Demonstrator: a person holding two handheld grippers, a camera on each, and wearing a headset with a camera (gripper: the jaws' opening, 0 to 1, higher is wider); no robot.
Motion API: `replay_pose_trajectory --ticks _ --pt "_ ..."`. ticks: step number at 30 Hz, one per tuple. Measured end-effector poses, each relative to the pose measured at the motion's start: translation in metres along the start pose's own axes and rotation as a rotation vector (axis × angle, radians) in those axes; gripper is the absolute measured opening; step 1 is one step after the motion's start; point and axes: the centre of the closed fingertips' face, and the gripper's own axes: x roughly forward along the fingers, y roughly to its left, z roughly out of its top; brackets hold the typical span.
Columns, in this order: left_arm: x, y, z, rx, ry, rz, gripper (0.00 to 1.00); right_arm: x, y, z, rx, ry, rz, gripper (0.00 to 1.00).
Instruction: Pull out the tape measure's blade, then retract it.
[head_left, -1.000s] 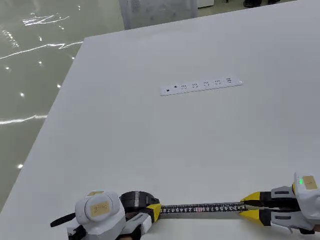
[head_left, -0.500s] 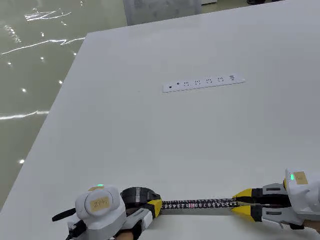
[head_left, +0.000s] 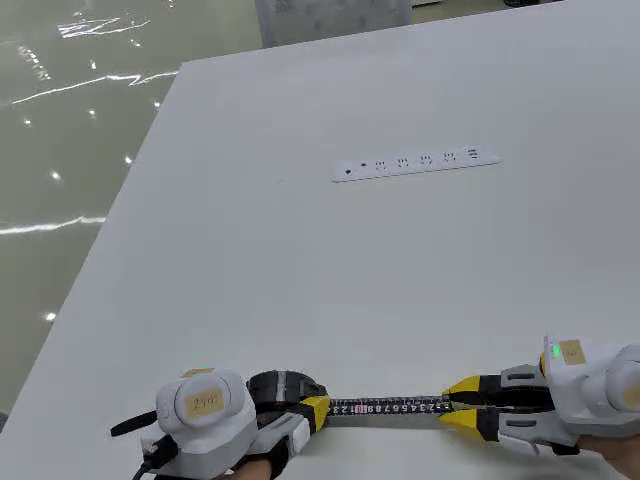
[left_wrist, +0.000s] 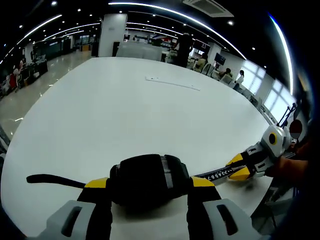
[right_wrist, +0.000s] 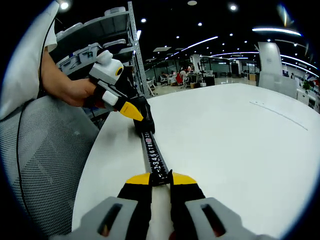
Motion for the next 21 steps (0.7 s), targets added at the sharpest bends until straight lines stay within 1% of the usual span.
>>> replay_pose_trajectory --ticks 10,18,21 --pt "0.000 0.000 0.000 -0.004 -0.001 -0.006 0.57 0.017 0.005 0.005 0.016 -0.004 0.030 0.11" --pt "0.000 0.000 0.000 -0.014 0.000 -0.009 0.57 0.028 0.008 0.009 0.019 -0.015 0.040 0.11" --pt "-0.001 0.001 0.000 -0.023 -0.002 -0.012 0.57 0.033 0.009 0.014 0.014 -0.021 0.045 0.11"
